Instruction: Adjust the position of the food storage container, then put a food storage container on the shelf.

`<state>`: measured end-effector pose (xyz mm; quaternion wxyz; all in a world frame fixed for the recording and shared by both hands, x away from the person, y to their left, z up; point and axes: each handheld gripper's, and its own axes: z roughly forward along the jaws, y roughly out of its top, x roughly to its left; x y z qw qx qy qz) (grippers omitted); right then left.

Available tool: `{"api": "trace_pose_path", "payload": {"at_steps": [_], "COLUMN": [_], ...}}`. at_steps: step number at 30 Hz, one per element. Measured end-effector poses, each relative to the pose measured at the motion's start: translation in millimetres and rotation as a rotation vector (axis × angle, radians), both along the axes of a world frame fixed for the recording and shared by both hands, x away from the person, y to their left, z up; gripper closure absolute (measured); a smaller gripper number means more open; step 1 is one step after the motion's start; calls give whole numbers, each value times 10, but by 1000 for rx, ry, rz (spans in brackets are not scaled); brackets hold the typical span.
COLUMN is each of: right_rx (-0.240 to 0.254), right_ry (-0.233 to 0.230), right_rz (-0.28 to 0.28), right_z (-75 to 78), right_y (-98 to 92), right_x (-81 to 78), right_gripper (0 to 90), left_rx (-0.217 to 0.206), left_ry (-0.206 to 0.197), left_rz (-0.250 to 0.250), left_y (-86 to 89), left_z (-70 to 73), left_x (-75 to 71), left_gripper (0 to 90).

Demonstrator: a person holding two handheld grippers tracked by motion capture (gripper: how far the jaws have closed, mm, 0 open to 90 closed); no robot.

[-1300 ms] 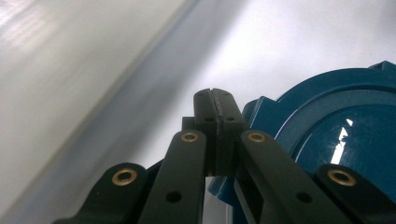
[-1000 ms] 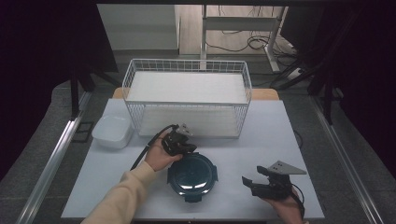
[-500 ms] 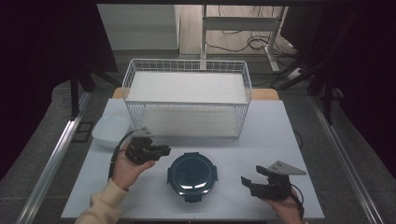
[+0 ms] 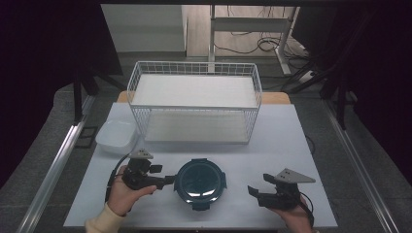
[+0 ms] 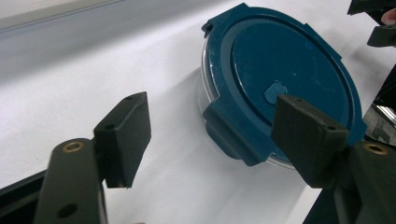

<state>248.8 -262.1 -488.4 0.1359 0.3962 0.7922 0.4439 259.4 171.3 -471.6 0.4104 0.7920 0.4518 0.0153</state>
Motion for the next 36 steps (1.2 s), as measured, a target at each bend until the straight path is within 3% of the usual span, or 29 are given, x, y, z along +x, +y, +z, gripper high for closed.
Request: {"api": "trace_pose_path", "payload": {"at_steps": [4, 17, 28, 36], "right_rx": [1, 5, 43, 45], "right_ry": [2, -1, 33, 84], "right_rz": [14, 17, 11, 35], "right_z": [4, 22, 136, 282], "right_y": [12, 37, 103, 265], "right_x": [-7, 7, -5, 88], "right_gripper": [211, 180, 175, 166], "left_rx": [-16, -36, -62, -84], "left_ry": [13, -11, -16, -32], "left_rz": [10, 38, 31, 31], "left_y": [8, 78, 60, 58], "left_z": [-12, 9, 30, 142], "left_x": [-3, -24, -8, -36], "left_gripper": [235, 182, 143, 135]}}
